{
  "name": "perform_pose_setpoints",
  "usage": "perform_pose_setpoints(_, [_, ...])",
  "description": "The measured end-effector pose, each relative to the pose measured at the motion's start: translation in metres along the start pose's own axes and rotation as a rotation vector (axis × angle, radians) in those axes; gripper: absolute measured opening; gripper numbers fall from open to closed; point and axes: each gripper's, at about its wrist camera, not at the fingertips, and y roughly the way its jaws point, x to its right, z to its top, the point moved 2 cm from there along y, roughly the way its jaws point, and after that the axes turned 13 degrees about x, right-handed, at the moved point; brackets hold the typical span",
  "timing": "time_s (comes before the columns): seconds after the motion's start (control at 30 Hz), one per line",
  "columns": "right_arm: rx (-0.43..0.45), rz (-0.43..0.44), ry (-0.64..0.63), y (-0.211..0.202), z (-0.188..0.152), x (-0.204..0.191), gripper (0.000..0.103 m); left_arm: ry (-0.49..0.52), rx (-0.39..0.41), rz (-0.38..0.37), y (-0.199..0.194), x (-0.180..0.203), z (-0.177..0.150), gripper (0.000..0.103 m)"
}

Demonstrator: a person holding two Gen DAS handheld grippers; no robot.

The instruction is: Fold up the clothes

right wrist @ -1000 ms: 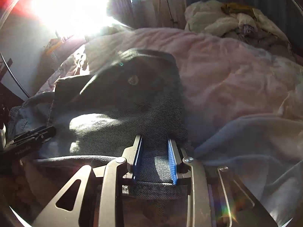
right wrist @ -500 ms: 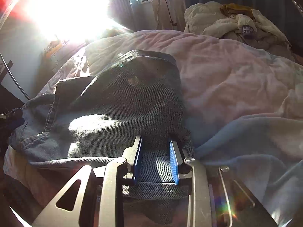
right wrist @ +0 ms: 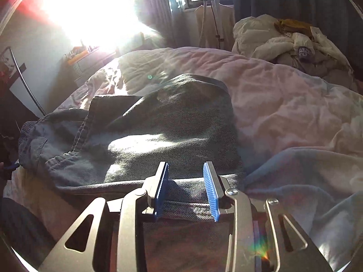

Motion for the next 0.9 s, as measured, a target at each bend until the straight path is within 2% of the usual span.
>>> perform_pose_setpoints(0.07, [-0.006, -0.004, -0.004, 0.001, -0.002, -0.001, 0.033, -0.034, -0.023, 0.003, 0.016, -0.009, -0.001, 0.091])
perform_pose_setpoints(0.2, [-0.005, -0.006, -0.019, 0.001, -0.003, -0.004, 0.034, -0.030, -0.023, 0.013, 0.049, -0.013, 0.002, 0.091])
perform_pose_setpoints(0.27, [-0.005, -0.008, -0.033, 0.003, -0.002, -0.008, 0.034, -0.018, 0.028, 0.013, 0.052, -0.008, 0.006, 0.090])
perform_pose_setpoints(0.37, [-0.008, -0.016, -0.052, 0.007, -0.002, -0.013, 0.034, 0.012, 0.127, 0.046, 0.049, 0.002, 0.010, 0.059])
perform_pose_setpoints(0.43, [-0.012, -0.022, -0.063, 0.010, -0.002, -0.016, 0.034, 0.041, 0.182, 0.071, 0.047, 0.011, 0.011, 0.049])
perform_pose_setpoints(0.47, [-0.014, -0.025, -0.068, 0.012, -0.001, -0.018, 0.034, 0.059, 0.194, 0.071, 0.047, 0.017, 0.011, 0.040])
perform_pose_setpoints(0.5, [-0.015, -0.026, -0.071, 0.012, -0.001, -0.019, 0.034, 0.092, 0.209, 0.070, 0.045, 0.026, 0.010, 0.032])
perform_pose_setpoints(0.6, [-0.009, -0.023, -0.058, 0.009, 0.001, -0.018, 0.035, 0.206, 0.263, 0.045, 0.032, 0.062, 0.000, 0.022])
perform_pose_setpoints(0.77, [0.044, -0.026, 0.015, -0.008, 0.012, -0.006, 0.035, 0.398, 0.358, -0.023, 0.002, 0.136, -0.029, 0.019])
perform_pose_setpoints(0.9, [0.095, -0.002, 0.110, -0.025, 0.022, 0.010, 0.035, 0.512, 0.420, -0.117, -0.023, 0.203, -0.062, 0.019])
